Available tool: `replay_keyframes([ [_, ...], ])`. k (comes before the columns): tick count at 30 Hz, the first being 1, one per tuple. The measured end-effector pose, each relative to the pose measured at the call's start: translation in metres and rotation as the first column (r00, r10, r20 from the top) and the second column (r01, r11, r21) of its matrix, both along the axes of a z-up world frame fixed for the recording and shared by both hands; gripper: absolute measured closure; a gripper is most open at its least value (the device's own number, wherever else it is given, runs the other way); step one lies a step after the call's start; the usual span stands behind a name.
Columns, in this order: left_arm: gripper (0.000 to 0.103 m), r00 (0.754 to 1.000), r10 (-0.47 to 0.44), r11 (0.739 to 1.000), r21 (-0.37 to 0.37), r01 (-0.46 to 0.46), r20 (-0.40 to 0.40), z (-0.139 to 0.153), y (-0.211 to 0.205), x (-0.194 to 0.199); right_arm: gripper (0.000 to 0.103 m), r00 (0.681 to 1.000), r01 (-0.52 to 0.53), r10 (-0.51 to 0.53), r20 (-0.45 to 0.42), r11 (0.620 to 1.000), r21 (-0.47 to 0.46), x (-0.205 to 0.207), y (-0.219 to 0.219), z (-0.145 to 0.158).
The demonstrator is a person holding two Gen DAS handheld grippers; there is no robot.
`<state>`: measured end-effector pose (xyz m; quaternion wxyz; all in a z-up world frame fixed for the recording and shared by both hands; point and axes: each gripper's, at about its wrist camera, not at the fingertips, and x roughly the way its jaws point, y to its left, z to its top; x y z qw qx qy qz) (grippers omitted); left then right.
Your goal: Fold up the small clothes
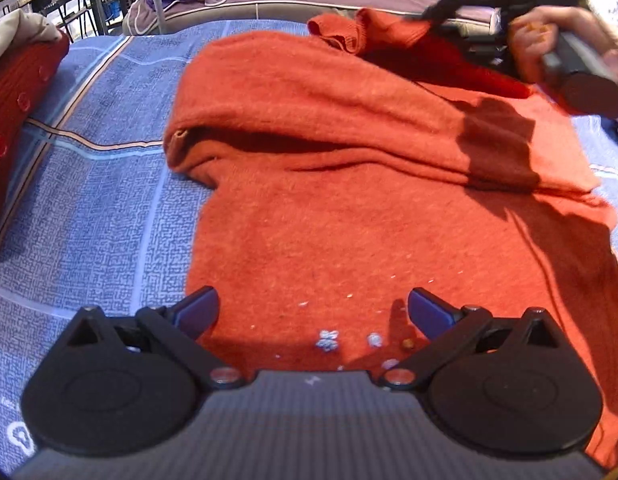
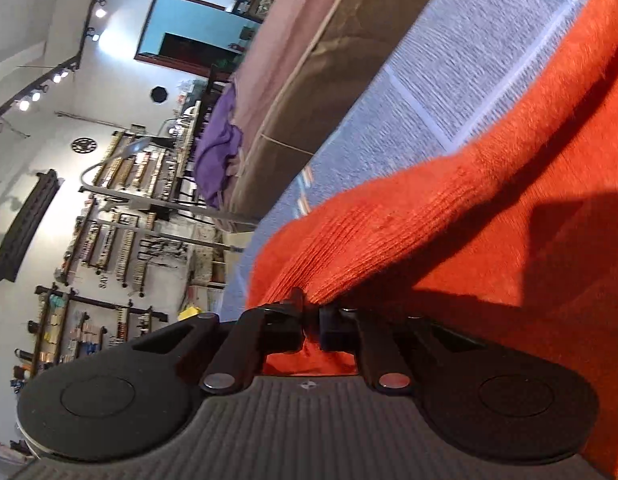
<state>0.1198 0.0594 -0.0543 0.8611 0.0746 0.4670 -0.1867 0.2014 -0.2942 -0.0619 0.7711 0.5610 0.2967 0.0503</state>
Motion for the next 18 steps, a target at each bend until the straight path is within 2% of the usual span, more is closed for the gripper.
replay_keyframes([
  [3,0.000,1.000,-0.009,1.000,0.001,0.009,0.007,0.006,-0.008,-0.004,0.091,0.997,-0.009,0.005,0.077,0.999,0.048,-0.014,-0.030,0.030],
  [5,0.000,1.000,-0.026,1.000,-0.009,0.026,0.008,0.009,-0.014,-0.002,0.090,0.993,-0.057,0.051,0.104,0.997,0.053,-0.022,-0.046,0.045],
  [8,0.000,0.998,-0.058,0.998,-0.029,0.059,0.030,0.019,-0.026,-0.006,0.091,0.974,-0.226,0.228,0.014,0.970,-0.090,-0.036,-0.050,0.054],
  [10,0.000,0.996,-0.081,0.996,-0.035,0.082,0.047,0.024,-0.034,-0.006,0.091,0.944,-0.330,0.323,-0.069,0.931,-0.153,-0.049,-0.049,0.042],
  [13,0.000,0.995,-0.084,0.996,-0.035,0.086,0.046,0.028,-0.044,0.002,0.091,0.920,-0.373,0.333,-0.208,0.907,-0.197,-0.067,-0.050,0.010],
  [16,0.000,0.996,-0.082,0.994,-0.067,0.085,0.047,0.033,-0.050,0.015,0.091,0.927,-0.328,0.267,-0.263,0.918,-0.224,-0.082,-0.059,-0.013],
  [18,0.000,0.993,-0.077,0.992,-0.090,0.085,0.084,0.040,-0.050,0.028,0.090,0.941,-0.280,0.234,-0.246,0.944,-0.175,-0.086,-0.065,-0.021],
])
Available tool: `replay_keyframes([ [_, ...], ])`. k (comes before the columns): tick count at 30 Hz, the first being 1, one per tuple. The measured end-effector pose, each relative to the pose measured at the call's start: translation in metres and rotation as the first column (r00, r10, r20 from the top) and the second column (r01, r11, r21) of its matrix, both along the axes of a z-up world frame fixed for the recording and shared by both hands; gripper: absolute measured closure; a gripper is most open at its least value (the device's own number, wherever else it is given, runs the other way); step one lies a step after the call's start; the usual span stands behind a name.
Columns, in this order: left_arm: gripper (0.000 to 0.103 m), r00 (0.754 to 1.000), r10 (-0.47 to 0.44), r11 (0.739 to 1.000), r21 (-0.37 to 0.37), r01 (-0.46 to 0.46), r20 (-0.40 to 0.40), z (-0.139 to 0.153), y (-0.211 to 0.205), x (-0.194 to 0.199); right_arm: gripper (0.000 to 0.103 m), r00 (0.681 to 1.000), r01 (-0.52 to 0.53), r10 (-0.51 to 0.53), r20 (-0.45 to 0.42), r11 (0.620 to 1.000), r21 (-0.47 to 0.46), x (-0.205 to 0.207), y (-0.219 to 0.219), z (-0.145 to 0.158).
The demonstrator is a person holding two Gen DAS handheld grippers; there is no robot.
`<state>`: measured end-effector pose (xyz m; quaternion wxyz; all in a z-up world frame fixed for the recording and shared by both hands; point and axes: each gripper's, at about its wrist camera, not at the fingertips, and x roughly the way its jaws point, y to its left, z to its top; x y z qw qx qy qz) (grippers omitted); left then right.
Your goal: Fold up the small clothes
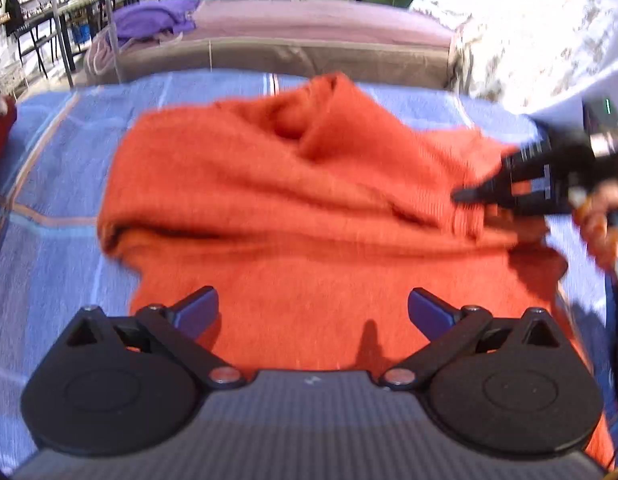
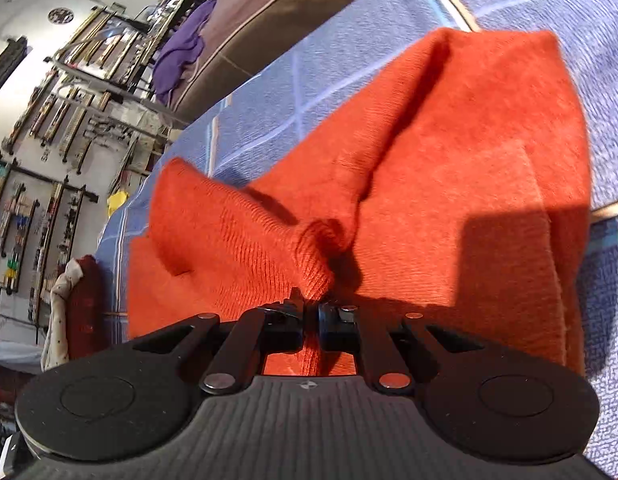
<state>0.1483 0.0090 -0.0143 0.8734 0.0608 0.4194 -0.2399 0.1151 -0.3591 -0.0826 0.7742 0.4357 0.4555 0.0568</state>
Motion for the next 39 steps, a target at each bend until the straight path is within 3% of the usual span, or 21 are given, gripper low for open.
replay_keyframes([
  [4,0.000,0.989,-0.002,0.993,-0.115,0.019,0.149,0.017,-0.001,0.039,0.066,0.997,0.065,-0.067,0.024,0.996,0.068,-0.010,0.001,0.000],
  [7,0.010,0.965,-0.083,0.980,-0.157,0.124,0.247,0.020,-0.011,0.077,0.064,0.997,0.054,-0.056,0.061,0.998,0.034,-0.014,0.006,0.006],
  [12,0.024,0.940,-0.299,0.947,-0.070,0.314,0.165,-0.001,-0.050,0.126,0.061,0.995,0.070,-0.071,0.066,0.997,0.027,-0.009,0.009,0.003],
  [13,0.035,0.935,-0.324,0.941,-0.055,0.334,0.147,-0.007,-0.056,0.129,0.061,0.996,0.067,-0.068,0.064,0.997,0.026,-0.007,0.009,0.002],
  [14,0.066,0.932,-0.339,0.937,-0.041,0.346,0.125,-0.013,-0.062,0.132,0.061,0.996,0.066,-0.067,0.061,0.997,0.026,-0.006,0.010,0.000],
  [15,0.086,0.933,-0.348,0.935,-0.036,0.352,0.087,-0.021,-0.065,0.135,0.061,0.996,0.066,-0.068,0.060,0.997,0.029,-0.007,0.009,-0.001],
  [16,0.098,0.937,-0.345,0.937,-0.042,0.347,0.050,-0.026,-0.067,0.138,0.061,0.996,0.065,-0.066,0.062,0.997,0.031,-0.006,0.010,-0.002],
  [20,0.099,0.954,-0.290,0.947,-0.119,0.297,0.079,-0.023,-0.051,0.125,0.059,0.995,0.070,-0.073,0.072,0.997,0.039,-0.007,0.010,-0.002],
  [23,0.099,0.966,-0.244,0.930,-0.261,0.258,0.086,0.001,-0.027,0.105,0.045,0.994,0.054,-0.057,0.095,0.998,0.034,-0.009,0.012,0.002],
  [24,0.099,0.964,-0.244,0.925,-0.272,0.264,0.105,0.010,-0.021,0.095,0.041,0.994,0.031,-0.033,0.107,0.999,0.018,-0.008,0.015,0.006],
  [26,0.099,0.958,-0.251,0.923,-0.264,0.279,0.136,0.022,-0.009,0.073,0.050,0.990,-0.014,0.018,0.143,1.000,-0.026,-0.007,0.022,0.014],
  [28,0.099,0.960,-0.259,0.905,-0.319,0.280,0.107,0.025,0.005,0.054,0.074,0.981,-0.053,0.064,0.183,0.997,-0.060,-0.009,0.028,0.023],
  [29,0.099,0.964,-0.257,0.904,-0.335,0.266,0.070,0.020,0.010,0.048,0.075,0.978,-0.074,0.086,0.191,0.995,-0.067,-0.010,0.030,0.026],
  [30,0.099,0.966,-0.257,0.912,-0.325,0.251,0.025,0.012,0.014,0.043,0.075,0.976,-0.103,0.116,0.182,0.991,-0.084,-0.010,0.033,0.028],
  [32,0.098,0.964,-0.263,0.940,-0.233,0.247,-0.036,-0.012,0.014,0.036,0.072,0.981,-0.152,0.167,0.100,0.978,-0.145,-0.009,0.039,0.025],
  [33,0.097,0.961,-0.267,0.950,-0.187,0.250,-0.069,-0.025,0.014,0.033,0.059,0.981,-0.171,0.185,0.054,0.965,-0.200,-0.006,0.042,0.022],
  [34,0.094,0.958,-0.267,0.956,-0.158,0.249,-0.107,-0.036,0.012,0.034,0.041,0.981,-0.171,0.188,0.048,0.954,-0.247,-0.008,0.043,0.021],
  [36,0.088,0.961,-0.244,0.959,-0.176,0.220,-0.130,-0.041,0.017,0.040,0.034,0.982,-0.134,0.166,0.090,0.949,-0.285,-0.013,0.039,0.029],
  [37,0.073,0.967,-0.220,0.959,-0.209,0.191,-0.128,-0.036,0.021,0.045,0.029,0.983,-0.104,0.141,0.114,0.952,-0.288,-0.015,0.034,0.034],
  [38,0.049,0.974,-0.196,0.955,-0.246,0.164,-0.111,-0.027,0.025,0.051,0.027,0.984,-0.068,0.112,0.139,0.956,-0.287,-0.017,0.029,0.038],
  [39,0.037,0.982,-0.169,0.951,-0.274,0.142,-0.080,-0.016,0.028,0.056,0.020,0.983,-0.033,0.082,0.165,0.958,-0.283,-0.017,0.023,0.042],
])
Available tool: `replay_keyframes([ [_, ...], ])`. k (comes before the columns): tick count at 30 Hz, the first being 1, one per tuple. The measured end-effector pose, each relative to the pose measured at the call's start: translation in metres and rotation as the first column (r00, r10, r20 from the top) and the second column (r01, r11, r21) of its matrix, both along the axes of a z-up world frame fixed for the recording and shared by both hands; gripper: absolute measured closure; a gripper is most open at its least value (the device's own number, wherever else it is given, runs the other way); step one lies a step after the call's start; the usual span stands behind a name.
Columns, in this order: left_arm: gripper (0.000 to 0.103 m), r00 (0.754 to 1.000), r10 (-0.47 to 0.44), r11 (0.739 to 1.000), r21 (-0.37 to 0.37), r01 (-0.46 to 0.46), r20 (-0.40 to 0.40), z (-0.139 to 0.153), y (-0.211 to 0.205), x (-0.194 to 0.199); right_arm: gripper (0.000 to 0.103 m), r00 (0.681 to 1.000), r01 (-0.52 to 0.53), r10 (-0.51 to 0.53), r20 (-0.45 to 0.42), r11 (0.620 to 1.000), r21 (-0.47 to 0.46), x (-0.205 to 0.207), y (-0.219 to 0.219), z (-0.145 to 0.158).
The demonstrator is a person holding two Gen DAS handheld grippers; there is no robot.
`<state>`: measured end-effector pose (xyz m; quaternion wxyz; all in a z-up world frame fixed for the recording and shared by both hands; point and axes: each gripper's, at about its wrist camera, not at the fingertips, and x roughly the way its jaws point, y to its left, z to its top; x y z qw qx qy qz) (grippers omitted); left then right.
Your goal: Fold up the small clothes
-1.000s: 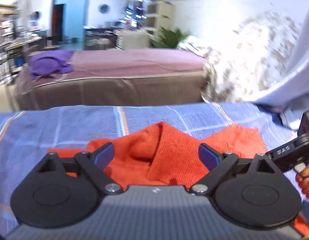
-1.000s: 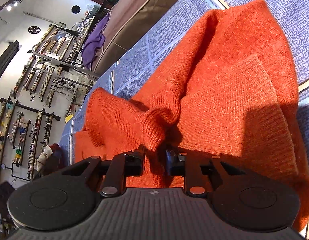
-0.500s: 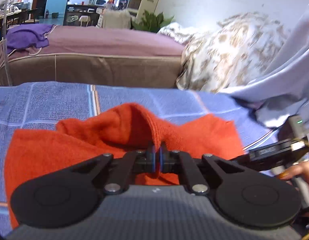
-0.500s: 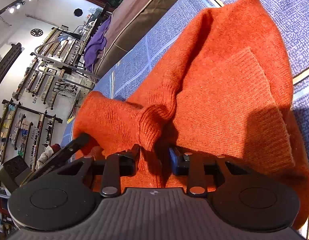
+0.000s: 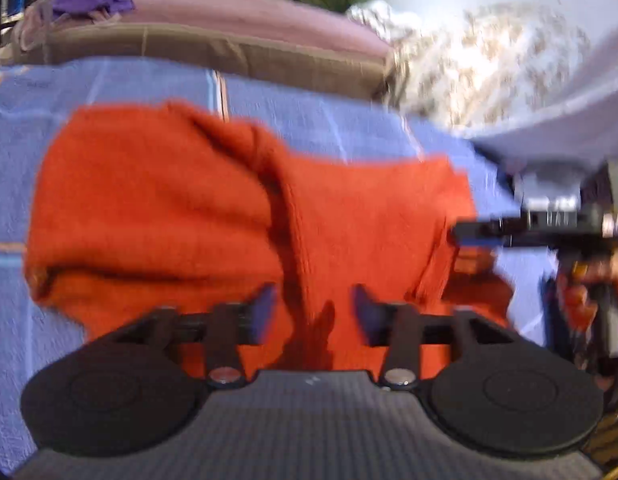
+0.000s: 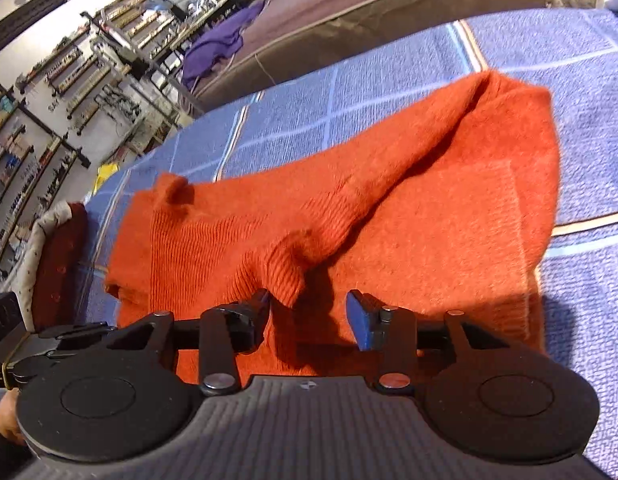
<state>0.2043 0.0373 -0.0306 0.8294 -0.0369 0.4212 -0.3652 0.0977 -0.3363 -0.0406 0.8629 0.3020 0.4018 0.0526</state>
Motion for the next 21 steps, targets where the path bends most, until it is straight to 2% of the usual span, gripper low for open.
replay_keyframes([
  [1,0.025,0.999,0.033,0.999,-0.026,-0.032,0.041,0.012,0.002,0.006,0.012,1.000,0.023,-0.023,0.020,1.000,0.007,0.001,-0.006,0.003],
  [3,0.021,0.992,0.079,0.997,-0.030,-0.076,0.103,0.031,-0.003,0.026,0.004,0.998,0.057,-0.058,0.031,0.998,0.039,0.007,-0.018,0.004],
  [4,0.021,0.990,0.088,0.996,-0.018,-0.087,0.106,0.036,-0.008,0.038,0.005,0.996,0.086,-0.088,0.029,0.994,0.063,0.011,-0.025,0.001],
  [6,0.022,0.995,0.087,0.996,0.006,-0.088,0.048,0.034,-0.025,0.063,0.007,0.990,0.138,-0.139,0.003,0.982,0.127,0.025,-0.036,-0.008],
  [7,0.023,0.997,0.076,0.997,0.025,-0.076,0.010,0.029,-0.032,0.074,0.011,0.987,0.161,-0.160,-0.017,0.974,0.157,0.031,-0.039,-0.014],
  [9,0.026,0.995,0.079,0.994,0.084,-0.074,-0.057,0.011,-0.051,0.093,0.013,0.984,0.178,-0.169,-0.058,0.963,0.202,0.042,-0.041,-0.026],
  [10,0.033,0.993,0.083,0.993,0.096,-0.075,-0.086,0.002,-0.058,0.099,0.016,0.984,0.175,-0.163,-0.074,0.962,0.209,0.047,-0.039,-0.031],
  [11,0.049,0.990,0.079,0.994,0.079,-0.070,-0.115,-0.004,-0.061,0.103,0.018,0.984,0.168,-0.154,-0.085,0.964,0.204,0.050,-0.035,-0.034],
  [12,0.059,0.986,0.068,0.997,0.045,-0.061,-0.151,-0.012,-0.063,0.104,0.020,0.987,0.152,-0.137,-0.087,0.968,0.202,0.053,-0.031,-0.037],
  [13,0.075,0.984,0.056,0.998,0.033,-0.052,-0.172,-0.016,-0.065,0.107,0.026,0.990,0.129,-0.114,-0.083,0.970,0.207,0.056,-0.031,-0.039],
  [14,0.087,0.985,0.052,0.998,0.039,-0.046,-0.164,-0.017,-0.070,0.109,0.032,0.992,0.111,-0.097,-0.078,0.971,0.212,0.059,-0.029,-0.042],
  [15,0.092,0.989,0.053,0.998,0.050,-0.046,-0.138,-0.017,-0.073,0.112,0.054,0.993,0.103,-0.090,-0.071,0.973,0.208,0.063,-0.028,-0.043],
  [16,0.095,0.992,0.055,0.997,0.050,-0.050,-0.114,-0.015,-0.074,0.116,0.084,0.996,0.086,-0.078,-0.047,0.977,0.193,0.066,-0.027,-0.040],
  [17,0.096,0.992,0.067,0.998,0.028,-0.064,-0.103,-0.013,-0.073,0.122,0.088,0.998,0.067,-0.065,-0.019,0.983,0.171,0.071,-0.027,-0.036],
  [19,0.096,0.990,0.129,0.991,-0.017,-0.130,-0.063,-0.005,-0.069,0.138,0.088,0.996,0.071,-0.076,0.044,0.992,0.100,0.082,-0.028,-0.024],
  [21,0.096,0.986,0.165,0.986,-0.026,-0.166,-0.022,0.001,-0.070,0.157,0.089,0.990,0.106,-0.115,0.081,0.988,0.112,0.096,-0.034,-0.018],
])
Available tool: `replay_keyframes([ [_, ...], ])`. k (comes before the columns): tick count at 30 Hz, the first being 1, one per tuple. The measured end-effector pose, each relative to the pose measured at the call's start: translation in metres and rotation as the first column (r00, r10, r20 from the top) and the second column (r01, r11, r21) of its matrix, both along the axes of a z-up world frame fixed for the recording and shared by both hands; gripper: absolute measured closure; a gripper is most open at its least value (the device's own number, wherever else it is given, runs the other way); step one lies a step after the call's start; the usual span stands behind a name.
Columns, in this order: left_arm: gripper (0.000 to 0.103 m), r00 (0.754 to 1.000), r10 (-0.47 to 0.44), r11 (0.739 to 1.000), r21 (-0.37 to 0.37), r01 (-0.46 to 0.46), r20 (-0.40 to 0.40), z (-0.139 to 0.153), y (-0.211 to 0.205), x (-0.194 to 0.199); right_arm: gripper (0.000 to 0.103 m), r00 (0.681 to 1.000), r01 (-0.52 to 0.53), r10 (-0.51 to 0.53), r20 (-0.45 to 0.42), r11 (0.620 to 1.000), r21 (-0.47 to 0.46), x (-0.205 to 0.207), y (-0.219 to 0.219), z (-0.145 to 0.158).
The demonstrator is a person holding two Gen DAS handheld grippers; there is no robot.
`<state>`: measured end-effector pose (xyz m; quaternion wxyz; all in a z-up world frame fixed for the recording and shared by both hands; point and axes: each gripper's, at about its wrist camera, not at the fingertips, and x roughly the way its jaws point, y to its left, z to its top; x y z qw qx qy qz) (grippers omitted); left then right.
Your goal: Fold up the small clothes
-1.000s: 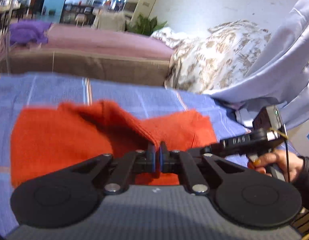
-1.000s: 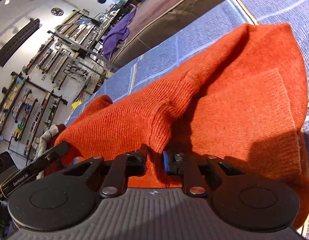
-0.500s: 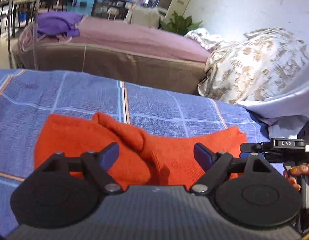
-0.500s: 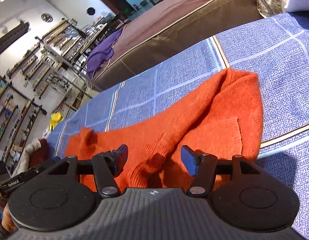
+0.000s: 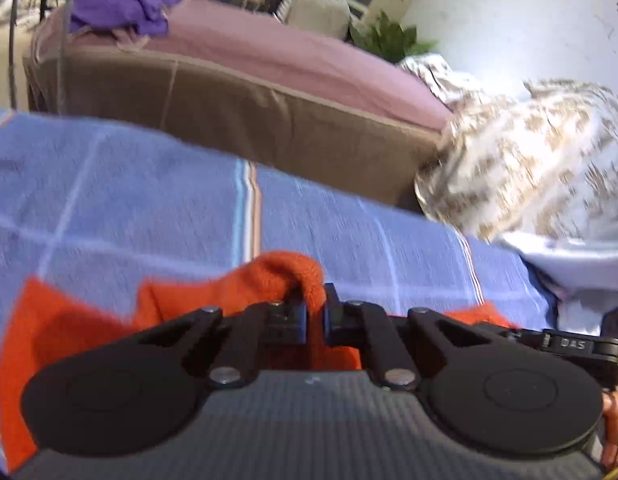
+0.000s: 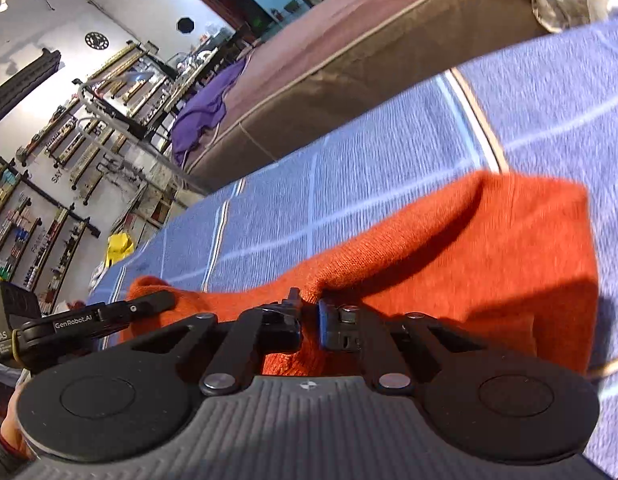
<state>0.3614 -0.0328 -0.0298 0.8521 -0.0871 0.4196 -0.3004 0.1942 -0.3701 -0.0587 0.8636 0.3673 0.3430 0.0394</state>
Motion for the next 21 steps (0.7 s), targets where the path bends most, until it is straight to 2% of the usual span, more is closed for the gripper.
replay_keyframes([
  [2,0.096,1.000,0.010,0.999,0.035,-0.009,-0.009,-0.005,-0.010,0.015,0.089,1.000,0.011,-0.011,0.013,1.000,-0.022,0.020,0.001,0.000],
  [4,0.096,1.000,0.014,0.996,0.084,-0.013,-0.008,-0.016,-0.021,0.023,0.089,1.000,0.007,-0.008,-0.012,0.995,-0.101,0.040,0.008,-0.006],
  [7,0.093,0.999,0.012,0.983,0.185,-0.018,0.032,-0.038,-0.032,0.025,0.086,0.994,0.026,-0.038,-0.098,0.992,-0.122,0.055,0.007,-0.031],
  [9,0.090,0.998,0.007,0.978,0.209,-0.020,0.061,-0.048,-0.032,0.024,0.088,0.995,0.064,-0.070,-0.069,0.994,-0.083,0.050,0.006,-0.043],
  [12,0.081,0.996,-0.014,0.971,0.240,-0.008,0.087,-0.046,-0.034,0.021,0.088,0.998,0.051,-0.054,-0.030,0.995,-0.091,0.043,0.004,-0.043],
  [13,0.063,0.995,-0.016,0.963,0.268,-0.011,0.098,-0.041,-0.035,0.019,0.084,0.998,0.047,-0.050,-0.030,0.995,-0.091,0.041,0.003,-0.040],
  [14,0.033,0.994,-0.001,0.954,0.298,-0.032,0.111,-0.034,-0.036,0.016,0.080,0.998,0.055,-0.058,-0.031,0.994,-0.091,0.037,0.002,-0.036],
  [15,0.023,0.991,0.020,0.948,0.313,-0.062,0.134,-0.026,-0.032,0.011,0.065,0.996,0.077,-0.081,-0.034,0.992,-0.104,0.033,0.002,-0.029],
  [16,0.014,0.984,0.041,0.946,0.310,-0.094,0.174,-0.016,-0.027,0.003,0.039,0.994,0.100,-0.106,-0.036,0.985,-0.138,0.027,0.003,-0.020],
  [18,0.014,0.965,0.074,0.953,0.267,-0.143,0.250,0.004,-0.014,-0.017,0.006,0.991,0.132,-0.131,0.020,0.968,-0.214,0.009,0.010,-0.003],
  [20,0.015,0.958,0.016,0.967,0.240,-0.088,0.285,0.019,-0.011,-0.043,0.013,0.995,0.085,-0.068,0.066,0.950,-0.299,-0.006,0.025,0.010],
  [21,0.016,0.956,-0.024,0.967,0.250,-0.052,0.293,0.022,-0.013,-0.056,0.022,0.997,0.030,-0.001,0.083,0.937,-0.348,-0.013,0.036,0.013],
])
